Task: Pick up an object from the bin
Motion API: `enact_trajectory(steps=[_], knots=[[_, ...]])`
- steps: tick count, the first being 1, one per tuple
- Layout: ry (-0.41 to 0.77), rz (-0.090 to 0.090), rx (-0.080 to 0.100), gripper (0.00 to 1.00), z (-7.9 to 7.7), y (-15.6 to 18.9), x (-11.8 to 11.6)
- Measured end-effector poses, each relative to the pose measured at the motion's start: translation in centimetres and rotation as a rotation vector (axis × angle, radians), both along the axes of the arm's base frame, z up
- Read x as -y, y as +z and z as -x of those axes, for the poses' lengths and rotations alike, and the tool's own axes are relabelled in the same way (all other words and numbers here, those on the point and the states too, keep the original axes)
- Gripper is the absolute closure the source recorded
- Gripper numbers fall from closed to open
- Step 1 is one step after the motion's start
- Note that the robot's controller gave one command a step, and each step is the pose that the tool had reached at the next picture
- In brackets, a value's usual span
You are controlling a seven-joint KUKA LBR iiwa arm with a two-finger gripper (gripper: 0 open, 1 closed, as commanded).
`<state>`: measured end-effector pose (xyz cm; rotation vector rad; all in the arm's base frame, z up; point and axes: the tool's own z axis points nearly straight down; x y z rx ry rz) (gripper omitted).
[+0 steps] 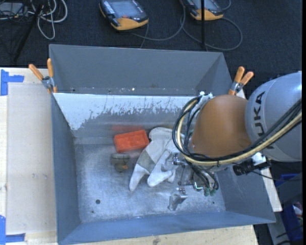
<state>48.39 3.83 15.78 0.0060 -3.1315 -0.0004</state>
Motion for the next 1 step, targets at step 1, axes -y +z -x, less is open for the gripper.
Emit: enact_trajectory(steps=[1], knots=[[-0.001,0.000,0.007,0.00,-0.18,0.32,0.02]])
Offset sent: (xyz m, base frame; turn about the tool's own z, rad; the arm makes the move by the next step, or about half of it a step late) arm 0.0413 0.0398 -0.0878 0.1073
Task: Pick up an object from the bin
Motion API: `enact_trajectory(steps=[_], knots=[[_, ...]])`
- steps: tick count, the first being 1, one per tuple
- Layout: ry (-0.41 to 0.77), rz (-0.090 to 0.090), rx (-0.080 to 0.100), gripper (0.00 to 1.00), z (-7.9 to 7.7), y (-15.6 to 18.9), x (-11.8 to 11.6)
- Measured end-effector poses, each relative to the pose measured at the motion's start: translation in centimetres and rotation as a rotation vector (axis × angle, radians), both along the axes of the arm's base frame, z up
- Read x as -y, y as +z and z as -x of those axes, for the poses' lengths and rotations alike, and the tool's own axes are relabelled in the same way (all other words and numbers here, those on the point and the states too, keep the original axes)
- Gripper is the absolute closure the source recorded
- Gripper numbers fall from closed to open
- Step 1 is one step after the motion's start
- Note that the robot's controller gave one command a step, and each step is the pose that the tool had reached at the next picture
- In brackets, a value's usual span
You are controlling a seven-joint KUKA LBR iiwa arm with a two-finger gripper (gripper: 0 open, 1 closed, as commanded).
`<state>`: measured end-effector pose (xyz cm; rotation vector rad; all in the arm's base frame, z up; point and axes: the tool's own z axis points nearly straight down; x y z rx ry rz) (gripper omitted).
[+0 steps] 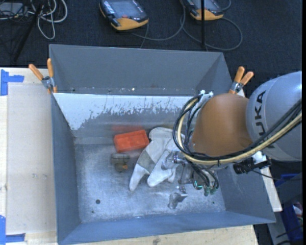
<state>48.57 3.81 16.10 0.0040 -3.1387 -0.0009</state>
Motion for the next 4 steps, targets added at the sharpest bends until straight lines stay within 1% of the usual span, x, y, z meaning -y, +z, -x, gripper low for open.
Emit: enact_trajectory(steps=[1,2,3,4], knots=[[-0.061,0.000,0.008,0.00,-2.4,-4.7,-2.1],[-0.146,-0.007,0.002,0.00,-4.2,-8.6,-0.1],[-0.044,0.007,0.005,0.00,-6.4,-8.8,-3.4],[-0.330,-0.013,0.029,1.00,-4.8,-8.3,-4.1]])
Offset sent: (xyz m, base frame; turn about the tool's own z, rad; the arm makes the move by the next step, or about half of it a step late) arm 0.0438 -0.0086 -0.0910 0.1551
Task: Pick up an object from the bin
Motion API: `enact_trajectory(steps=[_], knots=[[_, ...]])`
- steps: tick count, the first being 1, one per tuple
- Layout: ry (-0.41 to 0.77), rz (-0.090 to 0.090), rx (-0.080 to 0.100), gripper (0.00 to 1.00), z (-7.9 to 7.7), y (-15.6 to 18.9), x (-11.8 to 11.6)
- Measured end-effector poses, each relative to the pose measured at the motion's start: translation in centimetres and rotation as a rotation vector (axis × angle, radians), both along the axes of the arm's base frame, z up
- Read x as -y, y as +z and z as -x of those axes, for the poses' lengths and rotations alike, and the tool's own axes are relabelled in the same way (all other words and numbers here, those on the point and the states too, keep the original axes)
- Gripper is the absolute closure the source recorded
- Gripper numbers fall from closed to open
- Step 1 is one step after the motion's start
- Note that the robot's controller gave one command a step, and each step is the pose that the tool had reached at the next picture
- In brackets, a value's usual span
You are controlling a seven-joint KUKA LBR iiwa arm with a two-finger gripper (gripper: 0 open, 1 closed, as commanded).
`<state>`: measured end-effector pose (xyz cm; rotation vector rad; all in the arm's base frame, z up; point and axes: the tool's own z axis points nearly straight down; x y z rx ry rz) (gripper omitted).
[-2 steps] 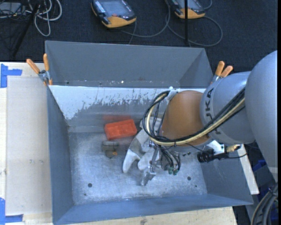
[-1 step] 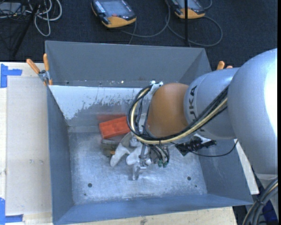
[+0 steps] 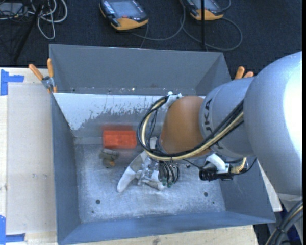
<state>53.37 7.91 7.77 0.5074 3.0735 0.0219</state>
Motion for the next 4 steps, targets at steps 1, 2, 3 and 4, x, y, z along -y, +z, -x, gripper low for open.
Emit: enact_trajectory(steps=[1,2,3,4], knots=[[-0.001,0.000,0.000,1.00,0.0,0.0,0.0],[-0.001,0.000,0.000,1.00,0.0,0.0,0.0],[-0.001,0.000,0.000,1.00,0.0,0.0,0.0],[-0.004,0.009,-0.033,1.00,0.4,3.4,0.3]])
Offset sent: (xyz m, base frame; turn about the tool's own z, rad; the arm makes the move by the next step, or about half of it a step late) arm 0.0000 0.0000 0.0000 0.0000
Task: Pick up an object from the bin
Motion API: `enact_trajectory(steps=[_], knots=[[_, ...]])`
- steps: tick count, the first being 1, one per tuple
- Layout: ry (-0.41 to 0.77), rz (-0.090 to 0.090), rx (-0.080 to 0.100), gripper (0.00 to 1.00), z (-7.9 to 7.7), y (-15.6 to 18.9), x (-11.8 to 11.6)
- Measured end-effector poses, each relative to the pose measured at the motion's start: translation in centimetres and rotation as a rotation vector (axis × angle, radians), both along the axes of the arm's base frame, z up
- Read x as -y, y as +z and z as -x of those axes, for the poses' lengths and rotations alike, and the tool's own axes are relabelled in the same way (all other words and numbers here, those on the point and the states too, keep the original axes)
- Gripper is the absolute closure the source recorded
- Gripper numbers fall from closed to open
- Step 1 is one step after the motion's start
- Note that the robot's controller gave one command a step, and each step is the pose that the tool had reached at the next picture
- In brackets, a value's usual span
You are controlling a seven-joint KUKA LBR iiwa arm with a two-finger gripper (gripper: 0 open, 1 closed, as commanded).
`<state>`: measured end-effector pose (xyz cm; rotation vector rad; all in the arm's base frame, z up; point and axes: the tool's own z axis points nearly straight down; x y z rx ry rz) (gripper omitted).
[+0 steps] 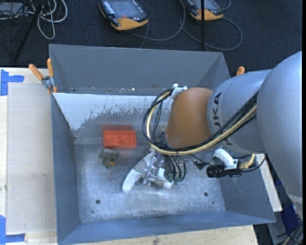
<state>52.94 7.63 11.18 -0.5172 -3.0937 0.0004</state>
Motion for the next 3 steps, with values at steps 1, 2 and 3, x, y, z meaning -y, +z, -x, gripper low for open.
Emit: enact_trajectory(steps=[1,2,3], knots=[[0.022,-0.001,0.013,1.00,-0.2,2.5,0.8],[0.028,0.002,-0.002,1.00,0.1,0.8,0.7],[0.019,0.001,-0.003,1.00,0.3,6.2,1.0]])
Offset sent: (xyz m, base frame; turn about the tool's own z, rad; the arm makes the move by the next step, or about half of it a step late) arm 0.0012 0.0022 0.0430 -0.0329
